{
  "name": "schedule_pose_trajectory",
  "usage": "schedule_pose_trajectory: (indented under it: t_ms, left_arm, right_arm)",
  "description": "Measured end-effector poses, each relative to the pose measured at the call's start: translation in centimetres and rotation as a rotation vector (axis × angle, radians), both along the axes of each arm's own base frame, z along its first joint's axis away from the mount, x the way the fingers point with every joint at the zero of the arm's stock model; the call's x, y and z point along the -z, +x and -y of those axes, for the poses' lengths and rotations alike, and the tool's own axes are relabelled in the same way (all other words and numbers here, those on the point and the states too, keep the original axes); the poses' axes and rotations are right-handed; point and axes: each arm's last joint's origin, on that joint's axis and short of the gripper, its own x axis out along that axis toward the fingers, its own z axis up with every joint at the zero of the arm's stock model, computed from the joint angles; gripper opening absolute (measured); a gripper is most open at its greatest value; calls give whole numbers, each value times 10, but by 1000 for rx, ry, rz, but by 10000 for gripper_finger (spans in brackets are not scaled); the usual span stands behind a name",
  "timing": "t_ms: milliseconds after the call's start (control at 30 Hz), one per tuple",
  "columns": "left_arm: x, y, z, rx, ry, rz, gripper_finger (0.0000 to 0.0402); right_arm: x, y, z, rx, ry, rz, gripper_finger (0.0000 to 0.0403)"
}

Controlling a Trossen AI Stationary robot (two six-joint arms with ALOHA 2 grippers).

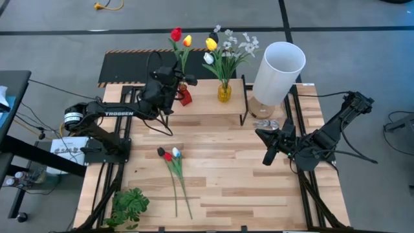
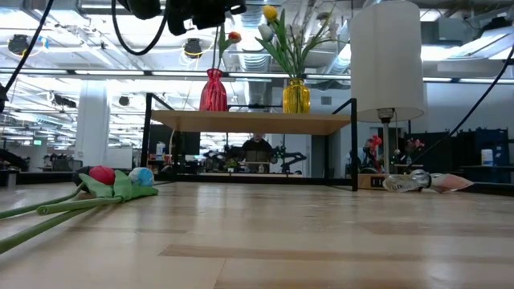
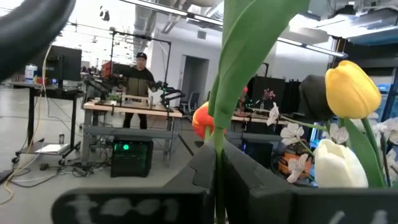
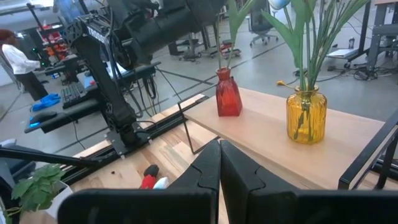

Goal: Pick and place flowers into a vace then onto a shelf
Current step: Put the bottom red tulip into the red flower vase

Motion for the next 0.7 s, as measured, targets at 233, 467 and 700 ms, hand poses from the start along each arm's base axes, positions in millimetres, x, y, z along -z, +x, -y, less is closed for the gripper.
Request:
schedule_pose_trajectory:
  t_ms: [233, 467, 700]
  left_arm:
    - [-2, -1, 0, 2, 14, 9, 0]
    - [7, 0, -2, -12, -19, -20, 0]
    - [24, -5, -8, -5, -48, 21, 0]
  right_arm:
    - [0, 0, 0, 0, 0, 0, 0]
    - [0, 0, 0, -2, 1, -1, 0]
    - [0, 0, 0, -19, 6, -8, 0]
